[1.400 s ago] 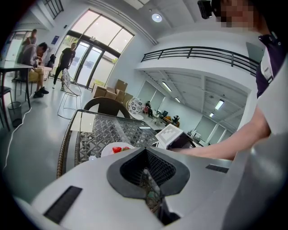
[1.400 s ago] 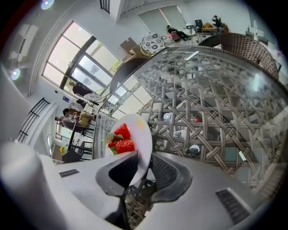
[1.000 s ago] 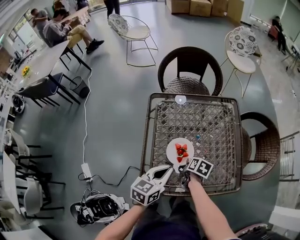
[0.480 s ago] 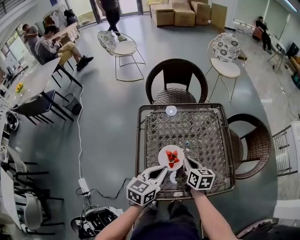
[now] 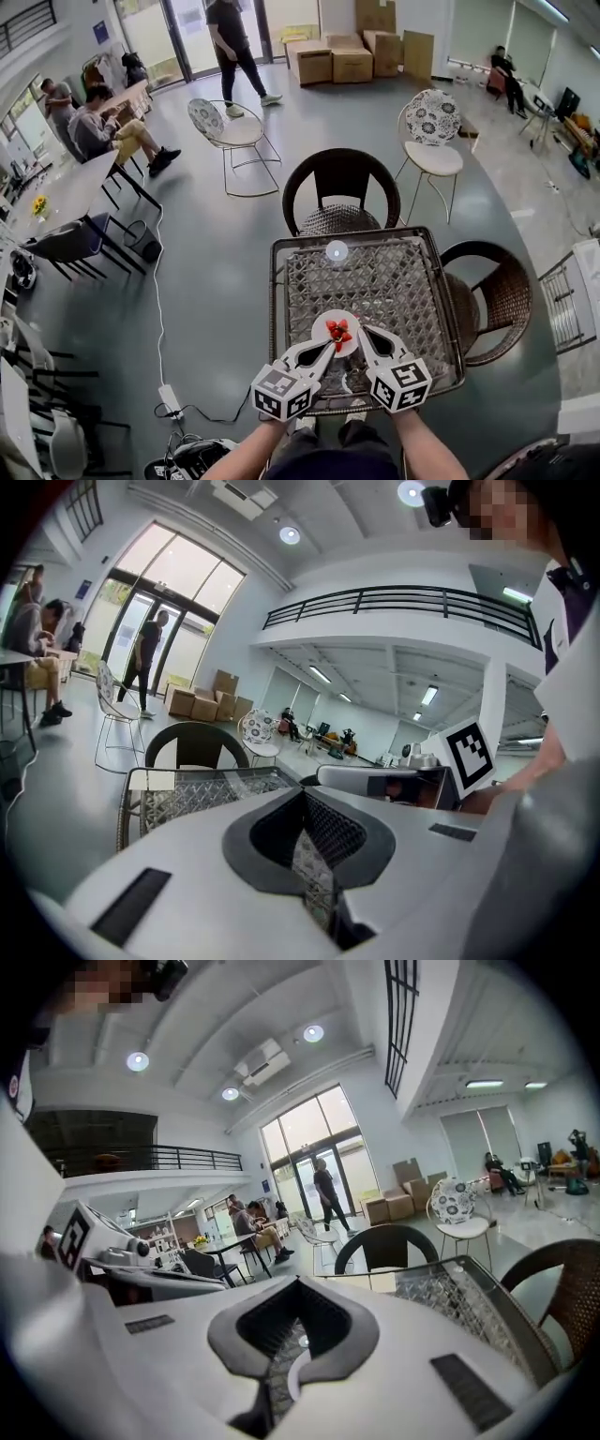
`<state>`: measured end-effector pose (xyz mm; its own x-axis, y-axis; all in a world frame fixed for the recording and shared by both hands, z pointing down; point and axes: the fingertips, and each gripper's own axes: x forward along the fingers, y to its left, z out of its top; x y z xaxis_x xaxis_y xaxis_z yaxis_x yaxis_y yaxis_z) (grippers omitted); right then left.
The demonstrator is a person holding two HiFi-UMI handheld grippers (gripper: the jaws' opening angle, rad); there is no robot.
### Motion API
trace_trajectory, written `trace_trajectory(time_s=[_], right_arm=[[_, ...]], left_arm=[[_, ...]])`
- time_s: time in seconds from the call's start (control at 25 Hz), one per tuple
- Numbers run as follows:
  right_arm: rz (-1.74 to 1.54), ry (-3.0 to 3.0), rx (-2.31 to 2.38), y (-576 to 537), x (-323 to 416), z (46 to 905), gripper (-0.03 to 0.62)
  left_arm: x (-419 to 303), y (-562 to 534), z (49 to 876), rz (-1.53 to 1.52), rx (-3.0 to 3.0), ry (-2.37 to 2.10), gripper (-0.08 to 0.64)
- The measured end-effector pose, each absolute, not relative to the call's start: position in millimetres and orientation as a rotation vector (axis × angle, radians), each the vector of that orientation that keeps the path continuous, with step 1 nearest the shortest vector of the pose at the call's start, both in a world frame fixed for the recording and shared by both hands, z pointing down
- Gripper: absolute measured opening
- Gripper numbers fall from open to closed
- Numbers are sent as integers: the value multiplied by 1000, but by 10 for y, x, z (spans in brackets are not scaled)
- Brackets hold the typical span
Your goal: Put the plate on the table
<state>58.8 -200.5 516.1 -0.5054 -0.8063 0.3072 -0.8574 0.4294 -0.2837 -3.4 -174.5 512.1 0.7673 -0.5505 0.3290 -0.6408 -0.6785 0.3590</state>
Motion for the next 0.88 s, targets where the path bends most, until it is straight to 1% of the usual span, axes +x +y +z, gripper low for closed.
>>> trace_trajectory(time_s=[0.36,0.88], right_arm=[[519,-2669,1492,-1805,521,4730,5],[518,-2683,1499,-1738,540,4660,5]], left_arm=[[67,-1672,4874,255,2588,-887,6],[100,-1622,4757,241,2598,-878,6]])
